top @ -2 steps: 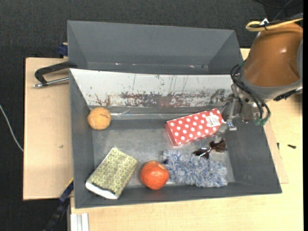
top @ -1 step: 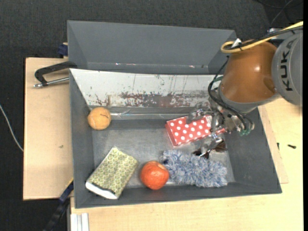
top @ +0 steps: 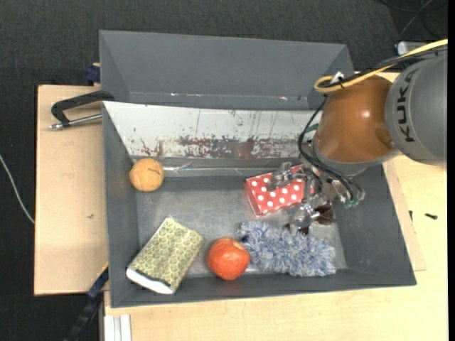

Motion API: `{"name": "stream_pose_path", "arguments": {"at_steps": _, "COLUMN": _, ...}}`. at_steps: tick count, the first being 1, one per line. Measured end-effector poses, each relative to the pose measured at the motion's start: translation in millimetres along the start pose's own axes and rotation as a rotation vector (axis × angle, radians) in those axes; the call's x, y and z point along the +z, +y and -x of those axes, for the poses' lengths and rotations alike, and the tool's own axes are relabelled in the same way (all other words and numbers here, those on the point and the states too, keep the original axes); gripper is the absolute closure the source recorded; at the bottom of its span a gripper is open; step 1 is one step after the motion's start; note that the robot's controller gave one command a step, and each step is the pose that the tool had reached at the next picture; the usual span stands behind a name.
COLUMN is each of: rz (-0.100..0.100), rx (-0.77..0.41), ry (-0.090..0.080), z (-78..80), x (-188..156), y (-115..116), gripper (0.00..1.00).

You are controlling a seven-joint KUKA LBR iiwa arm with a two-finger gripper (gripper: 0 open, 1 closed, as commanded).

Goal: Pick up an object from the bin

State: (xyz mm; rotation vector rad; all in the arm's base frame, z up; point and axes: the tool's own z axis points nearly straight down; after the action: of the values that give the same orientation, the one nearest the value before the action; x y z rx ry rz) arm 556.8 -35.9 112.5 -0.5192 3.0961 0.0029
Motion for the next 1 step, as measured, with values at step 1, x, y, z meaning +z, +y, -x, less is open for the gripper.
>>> {"name": "stream_pose_path", "arguments": {"at_steps": 1, "rz": 0.000, "rx": 0.172, "ry": 0.000, "z": 7.1, "x": 19.1, "y": 2.3, "gripper": 0.00}}
